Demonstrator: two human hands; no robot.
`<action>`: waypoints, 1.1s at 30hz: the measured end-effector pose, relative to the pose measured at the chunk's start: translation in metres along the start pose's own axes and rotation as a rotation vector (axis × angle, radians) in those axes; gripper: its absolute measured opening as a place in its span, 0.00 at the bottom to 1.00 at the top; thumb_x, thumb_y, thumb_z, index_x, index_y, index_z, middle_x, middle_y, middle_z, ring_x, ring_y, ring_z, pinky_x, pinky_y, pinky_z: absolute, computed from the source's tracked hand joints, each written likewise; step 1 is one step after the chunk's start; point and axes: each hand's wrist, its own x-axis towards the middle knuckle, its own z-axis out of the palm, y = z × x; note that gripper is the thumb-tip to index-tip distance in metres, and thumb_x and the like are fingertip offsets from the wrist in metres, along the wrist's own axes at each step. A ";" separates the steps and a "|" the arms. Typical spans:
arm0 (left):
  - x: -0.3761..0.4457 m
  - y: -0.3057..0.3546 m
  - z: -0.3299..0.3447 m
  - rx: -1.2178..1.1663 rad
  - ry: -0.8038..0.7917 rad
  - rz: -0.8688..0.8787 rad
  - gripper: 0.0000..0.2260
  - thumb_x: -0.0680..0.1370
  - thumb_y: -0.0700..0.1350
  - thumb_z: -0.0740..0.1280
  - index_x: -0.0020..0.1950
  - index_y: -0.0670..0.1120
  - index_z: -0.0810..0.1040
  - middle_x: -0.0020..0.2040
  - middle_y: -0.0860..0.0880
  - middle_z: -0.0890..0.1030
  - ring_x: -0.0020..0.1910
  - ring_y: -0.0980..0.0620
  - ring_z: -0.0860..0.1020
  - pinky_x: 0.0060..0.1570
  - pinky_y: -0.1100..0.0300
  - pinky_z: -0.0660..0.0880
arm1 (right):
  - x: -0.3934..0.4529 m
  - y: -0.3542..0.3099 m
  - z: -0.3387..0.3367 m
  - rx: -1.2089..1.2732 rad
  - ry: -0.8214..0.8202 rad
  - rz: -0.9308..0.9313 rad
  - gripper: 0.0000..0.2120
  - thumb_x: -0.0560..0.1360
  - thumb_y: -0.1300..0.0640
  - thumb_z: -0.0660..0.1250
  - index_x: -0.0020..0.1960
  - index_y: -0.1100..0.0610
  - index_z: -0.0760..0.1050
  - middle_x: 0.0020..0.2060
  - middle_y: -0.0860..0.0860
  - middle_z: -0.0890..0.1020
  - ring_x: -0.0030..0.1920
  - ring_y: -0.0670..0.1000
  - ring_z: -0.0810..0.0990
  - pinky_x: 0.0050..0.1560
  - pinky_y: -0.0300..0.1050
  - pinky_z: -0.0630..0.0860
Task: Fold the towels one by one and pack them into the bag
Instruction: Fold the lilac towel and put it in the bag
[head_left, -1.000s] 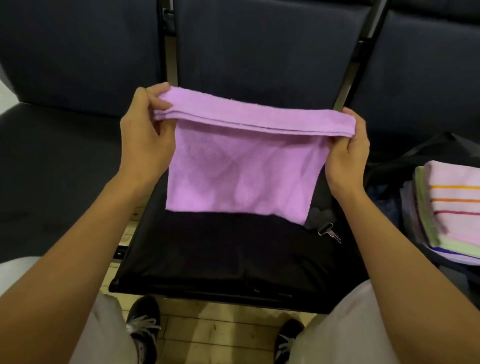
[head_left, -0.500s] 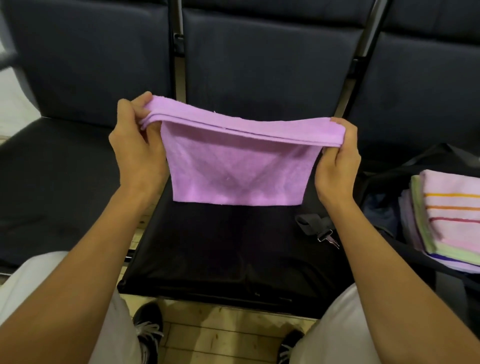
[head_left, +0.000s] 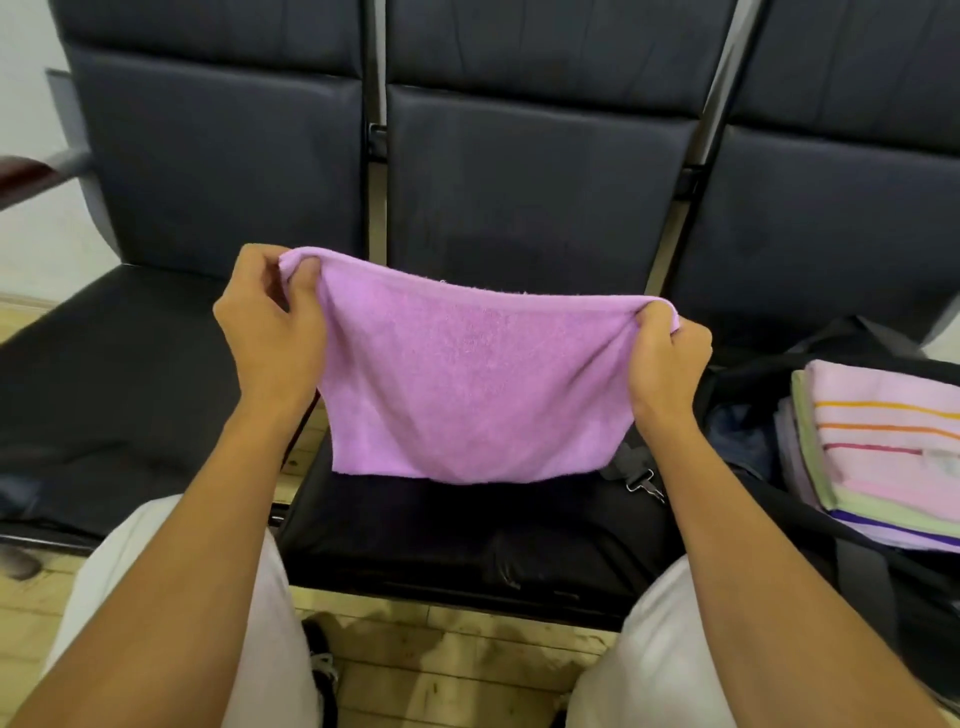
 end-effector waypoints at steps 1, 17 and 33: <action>0.001 -0.001 0.000 0.005 -0.018 -0.034 0.02 0.80 0.43 0.62 0.48 0.45 0.73 0.37 0.58 0.72 0.34 0.65 0.72 0.37 0.74 0.69 | 0.001 0.000 -0.001 0.027 -0.004 0.060 0.21 0.76 0.61 0.57 0.27 0.53 0.55 0.19 0.42 0.59 0.23 0.42 0.56 0.25 0.36 0.56; 0.014 -0.015 0.032 -0.254 -0.195 -0.559 0.13 0.80 0.48 0.63 0.53 0.38 0.78 0.42 0.48 0.77 0.41 0.53 0.74 0.41 0.56 0.73 | 0.014 0.005 0.011 0.196 -0.101 0.453 0.11 0.80 0.50 0.61 0.46 0.58 0.72 0.34 0.49 0.70 0.37 0.48 0.69 0.39 0.45 0.68; -0.015 -0.005 0.062 -0.252 -0.478 -0.571 0.02 0.77 0.43 0.70 0.47 0.46 0.82 0.41 0.47 0.85 0.38 0.52 0.84 0.35 0.65 0.80 | -0.012 0.019 0.050 0.112 -0.317 0.199 0.26 0.80 0.49 0.66 0.41 0.74 0.70 0.32 0.63 0.70 0.35 0.55 0.68 0.37 0.50 0.66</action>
